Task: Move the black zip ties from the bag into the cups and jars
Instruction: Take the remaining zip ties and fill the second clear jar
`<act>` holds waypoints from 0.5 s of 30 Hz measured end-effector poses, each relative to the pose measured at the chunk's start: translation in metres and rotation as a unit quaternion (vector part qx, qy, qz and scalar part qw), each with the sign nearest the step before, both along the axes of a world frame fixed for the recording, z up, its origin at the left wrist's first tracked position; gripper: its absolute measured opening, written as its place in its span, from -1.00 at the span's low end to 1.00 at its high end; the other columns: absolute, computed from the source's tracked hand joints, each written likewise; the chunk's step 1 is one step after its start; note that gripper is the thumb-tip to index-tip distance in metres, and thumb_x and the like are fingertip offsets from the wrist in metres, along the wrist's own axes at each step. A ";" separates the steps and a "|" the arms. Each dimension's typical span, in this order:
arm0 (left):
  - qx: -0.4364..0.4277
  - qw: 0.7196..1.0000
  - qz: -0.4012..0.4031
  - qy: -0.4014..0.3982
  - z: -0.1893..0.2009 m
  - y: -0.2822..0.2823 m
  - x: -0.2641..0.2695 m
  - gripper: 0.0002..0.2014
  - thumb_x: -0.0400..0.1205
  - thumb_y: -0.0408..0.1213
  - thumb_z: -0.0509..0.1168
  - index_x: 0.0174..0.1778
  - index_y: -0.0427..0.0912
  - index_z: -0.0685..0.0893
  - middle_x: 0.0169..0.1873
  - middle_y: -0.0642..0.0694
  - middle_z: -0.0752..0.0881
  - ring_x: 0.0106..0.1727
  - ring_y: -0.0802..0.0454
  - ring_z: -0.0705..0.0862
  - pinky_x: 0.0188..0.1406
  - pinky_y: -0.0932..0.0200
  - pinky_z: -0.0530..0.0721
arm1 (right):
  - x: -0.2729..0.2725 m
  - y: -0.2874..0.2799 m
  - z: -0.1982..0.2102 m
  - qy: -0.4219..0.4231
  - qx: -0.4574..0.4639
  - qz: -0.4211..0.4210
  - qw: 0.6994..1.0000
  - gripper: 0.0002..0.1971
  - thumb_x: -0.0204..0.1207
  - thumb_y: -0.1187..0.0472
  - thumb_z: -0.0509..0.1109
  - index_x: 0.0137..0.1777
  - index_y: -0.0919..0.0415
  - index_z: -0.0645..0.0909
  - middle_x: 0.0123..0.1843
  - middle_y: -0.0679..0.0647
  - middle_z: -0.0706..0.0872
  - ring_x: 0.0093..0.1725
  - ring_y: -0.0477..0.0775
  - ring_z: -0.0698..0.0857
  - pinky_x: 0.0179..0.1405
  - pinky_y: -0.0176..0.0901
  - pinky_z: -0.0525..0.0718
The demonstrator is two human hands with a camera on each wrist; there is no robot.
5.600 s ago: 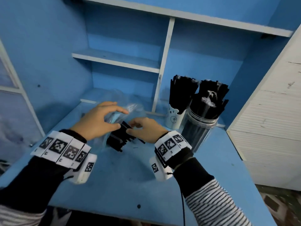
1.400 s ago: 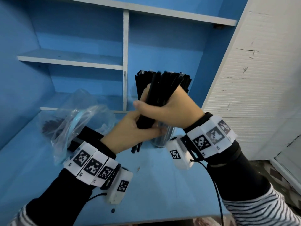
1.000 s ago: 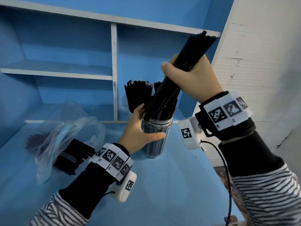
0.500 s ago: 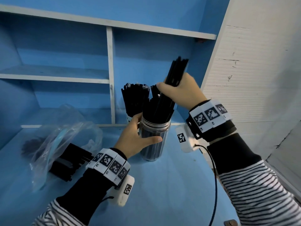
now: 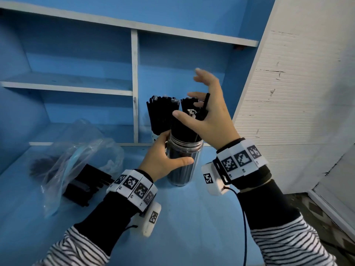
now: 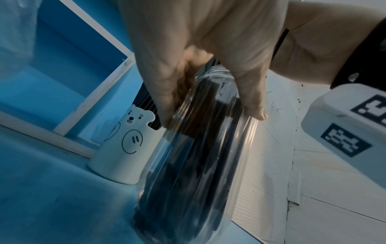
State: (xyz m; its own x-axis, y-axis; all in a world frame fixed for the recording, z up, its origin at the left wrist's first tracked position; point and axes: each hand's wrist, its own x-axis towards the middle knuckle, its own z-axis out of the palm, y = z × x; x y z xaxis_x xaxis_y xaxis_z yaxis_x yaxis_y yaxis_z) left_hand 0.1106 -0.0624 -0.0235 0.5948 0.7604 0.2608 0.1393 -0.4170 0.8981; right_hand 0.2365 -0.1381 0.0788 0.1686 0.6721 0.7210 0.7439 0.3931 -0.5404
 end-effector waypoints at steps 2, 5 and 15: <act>-0.001 1.000 0.001 0.001 -0.001 0.001 0.000 -0.18 0.31 -0.04 0.63 0.42 0.19 0.31 0.20 0.25 0.53 0.27 0.22 0.51 0.25 0.23 0.46 | -0.005 0.002 -0.005 -0.050 0.001 -0.007 0.999 -0.49 0.51 0.10 0.51 0.43 0.06 0.46 0.43 -0.04 0.54 0.36 -0.19 0.57 0.39 -0.27 0.52; -0.007 1.000 0.000 -0.001 -0.001 0.002 0.001 -0.20 0.29 -0.05 0.65 0.35 0.22 0.31 0.13 0.37 0.53 0.28 0.21 0.54 0.34 0.13 0.53 | -0.004 0.010 -0.016 -0.137 -0.034 -0.054 0.989 -0.73 0.65 0.07 0.32 0.20 0.17 0.71 0.28 0.03 0.72 0.36 -0.15 0.55 0.50 -0.12 0.43; -0.018 1.000 -0.005 -0.007 0.000 -0.001 0.002 -0.16 0.30 -0.11 0.65 0.42 0.19 0.32 0.12 0.39 0.51 0.25 0.24 0.52 0.33 0.16 0.50 | -0.006 0.003 -0.025 -0.054 0.035 0.004 0.998 -0.43 0.67 0.31 0.27 0.64 0.12 0.21 0.61 -0.06 0.36 0.56 -0.10 0.41 0.55 -0.23 0.38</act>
State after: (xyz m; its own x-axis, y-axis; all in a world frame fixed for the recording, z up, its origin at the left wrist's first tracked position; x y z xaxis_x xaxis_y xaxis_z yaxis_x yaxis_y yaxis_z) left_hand 0.1121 -0.0630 -0.0230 0.5989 0.7637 0.2408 0.1233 -0.3851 0.9146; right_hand 0.2304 -0.1351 0.0535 0.0821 0.6207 0.7798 0.7933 0.4330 -0.4281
